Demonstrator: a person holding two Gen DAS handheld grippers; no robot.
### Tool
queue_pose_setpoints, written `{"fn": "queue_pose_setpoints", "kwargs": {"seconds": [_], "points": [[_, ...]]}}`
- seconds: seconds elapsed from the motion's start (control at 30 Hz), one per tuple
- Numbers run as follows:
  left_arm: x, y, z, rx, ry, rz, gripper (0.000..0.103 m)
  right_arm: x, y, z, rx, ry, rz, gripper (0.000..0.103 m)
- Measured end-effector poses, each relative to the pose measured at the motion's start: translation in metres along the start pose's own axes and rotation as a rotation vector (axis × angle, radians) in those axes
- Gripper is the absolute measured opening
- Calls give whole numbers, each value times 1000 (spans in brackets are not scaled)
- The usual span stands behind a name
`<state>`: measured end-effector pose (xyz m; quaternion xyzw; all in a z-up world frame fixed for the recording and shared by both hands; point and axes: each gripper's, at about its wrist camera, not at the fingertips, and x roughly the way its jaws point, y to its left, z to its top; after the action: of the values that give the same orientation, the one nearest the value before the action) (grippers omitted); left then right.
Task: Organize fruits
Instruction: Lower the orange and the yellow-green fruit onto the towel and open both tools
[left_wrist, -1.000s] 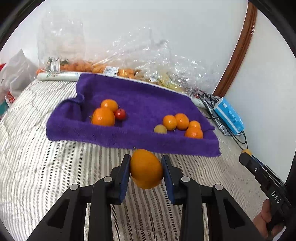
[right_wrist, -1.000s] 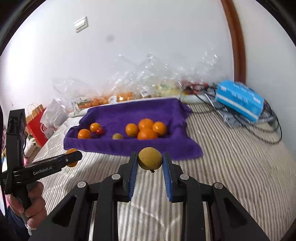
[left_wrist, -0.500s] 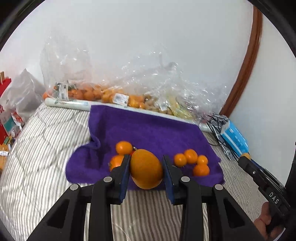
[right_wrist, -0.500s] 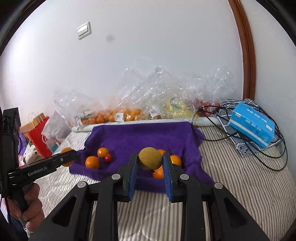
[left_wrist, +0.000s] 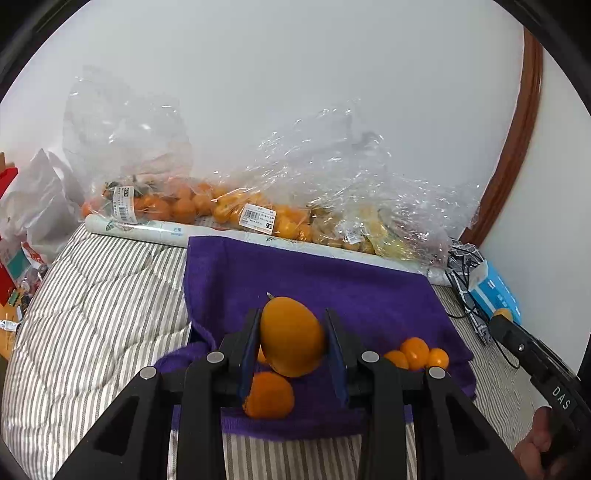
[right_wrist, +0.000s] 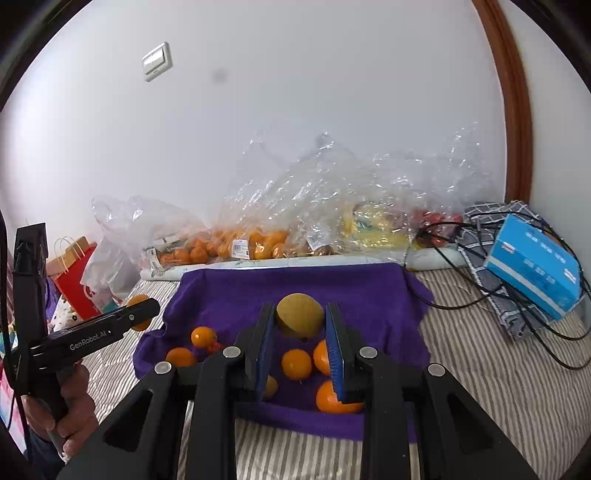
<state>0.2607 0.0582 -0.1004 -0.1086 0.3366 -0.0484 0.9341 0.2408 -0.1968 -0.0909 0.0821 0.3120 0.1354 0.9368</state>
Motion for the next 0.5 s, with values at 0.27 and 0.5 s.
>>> {"fn": "queue_pose_setpoints", "kwargs": {"seconds": [0.27, 0.5], "points": [[34, 7, -2, -31, 16, -12, 32, 35, -7, -12, 20, 30, 42, 27], [49, 22, -12, -69, 20, -24, 32, 48, -12, -16, 28, 37, 36, 27]]}}
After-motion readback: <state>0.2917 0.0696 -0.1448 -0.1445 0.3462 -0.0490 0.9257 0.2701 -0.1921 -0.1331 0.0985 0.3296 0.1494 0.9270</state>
